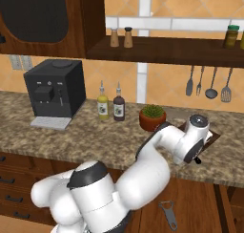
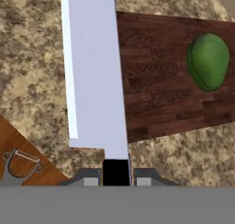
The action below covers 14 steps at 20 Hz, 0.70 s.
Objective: Place the appropriate cutting tool for cutting the avocado skin on the cutting board.
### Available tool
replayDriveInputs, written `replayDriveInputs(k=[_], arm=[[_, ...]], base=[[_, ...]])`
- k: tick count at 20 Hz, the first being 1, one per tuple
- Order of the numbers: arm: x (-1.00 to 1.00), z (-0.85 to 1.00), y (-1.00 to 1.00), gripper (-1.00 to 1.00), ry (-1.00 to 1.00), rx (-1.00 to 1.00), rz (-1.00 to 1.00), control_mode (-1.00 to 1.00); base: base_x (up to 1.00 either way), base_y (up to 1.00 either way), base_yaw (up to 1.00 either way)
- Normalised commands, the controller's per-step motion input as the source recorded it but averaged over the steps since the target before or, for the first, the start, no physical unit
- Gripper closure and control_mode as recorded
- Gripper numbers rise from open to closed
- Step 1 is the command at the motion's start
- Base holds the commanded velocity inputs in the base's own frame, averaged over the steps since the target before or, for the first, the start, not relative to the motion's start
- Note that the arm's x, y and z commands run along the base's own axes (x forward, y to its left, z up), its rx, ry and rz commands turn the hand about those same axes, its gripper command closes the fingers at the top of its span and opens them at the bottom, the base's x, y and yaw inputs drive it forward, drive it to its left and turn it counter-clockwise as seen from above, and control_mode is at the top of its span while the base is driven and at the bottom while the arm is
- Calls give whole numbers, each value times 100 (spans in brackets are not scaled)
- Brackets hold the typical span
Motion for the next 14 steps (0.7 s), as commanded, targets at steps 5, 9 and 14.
replayDriveInputs(k=[5,9,14], arm=[[66,-31,0,100,5,0,4,-100],[48,-19,0,100,2,0,4,-100],[26,-30,-7,100,2,0,3,-100]], base=[[0,0,0],[0,0,0],[0,0,0]])
